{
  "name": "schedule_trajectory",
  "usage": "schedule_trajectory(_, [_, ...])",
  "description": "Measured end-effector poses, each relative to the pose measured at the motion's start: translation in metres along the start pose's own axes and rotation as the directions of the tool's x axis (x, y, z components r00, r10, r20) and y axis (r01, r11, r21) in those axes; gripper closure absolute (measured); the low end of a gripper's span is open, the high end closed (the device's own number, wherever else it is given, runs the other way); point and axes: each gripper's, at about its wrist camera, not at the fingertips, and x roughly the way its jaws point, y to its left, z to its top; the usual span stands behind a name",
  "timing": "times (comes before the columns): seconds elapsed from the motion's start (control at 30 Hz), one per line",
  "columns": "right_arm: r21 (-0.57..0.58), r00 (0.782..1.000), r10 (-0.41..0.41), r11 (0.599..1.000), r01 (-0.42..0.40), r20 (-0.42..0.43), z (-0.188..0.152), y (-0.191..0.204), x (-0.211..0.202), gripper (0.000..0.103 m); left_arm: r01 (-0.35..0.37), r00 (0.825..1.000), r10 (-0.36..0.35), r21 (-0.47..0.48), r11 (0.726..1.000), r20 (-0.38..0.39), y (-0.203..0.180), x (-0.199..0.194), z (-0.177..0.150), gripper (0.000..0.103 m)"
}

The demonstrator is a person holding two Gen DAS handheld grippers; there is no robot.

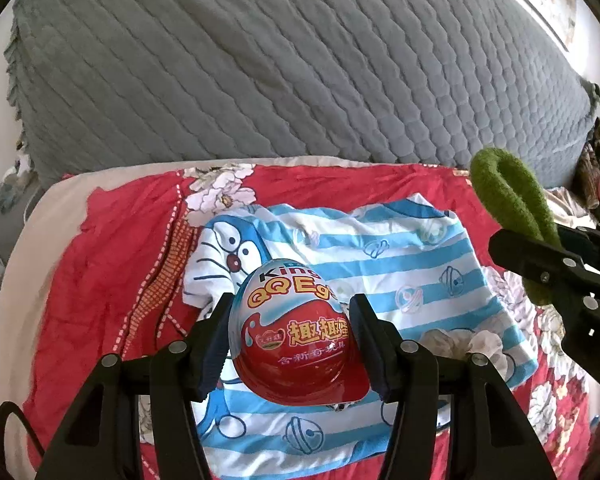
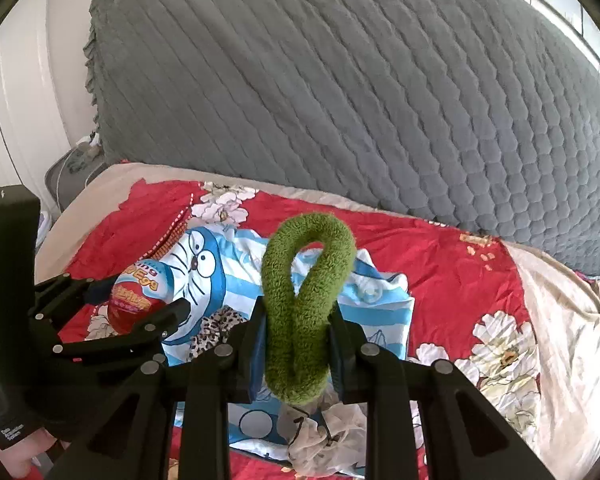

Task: Organize objects
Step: 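Lower the egg beside the leopard scrunchie while the right tool lowers the hair tie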

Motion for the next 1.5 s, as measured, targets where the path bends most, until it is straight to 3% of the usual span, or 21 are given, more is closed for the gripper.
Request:
schedule_trajectory(1.1, [0.031, 0.996, -0.003, 1.0, 0.006, -0.086, -0.011, -0.02, 0.059, 0.076, 0.042, 0.998, -0.042, -0.009, 0.999, -0.04, -0.006, 0.044, -0.001, 0.044])
schedule_trajectory(1.5, [0.048, 0.992, -0.004, 0.999, 0.01, -0.126, -0.017, -0.027, 0.081, 0.076, 0.055, 0.998, -0.054, 0.054, 0.997, -0.031, -0.017, 0.052, -0.006, 0.044])
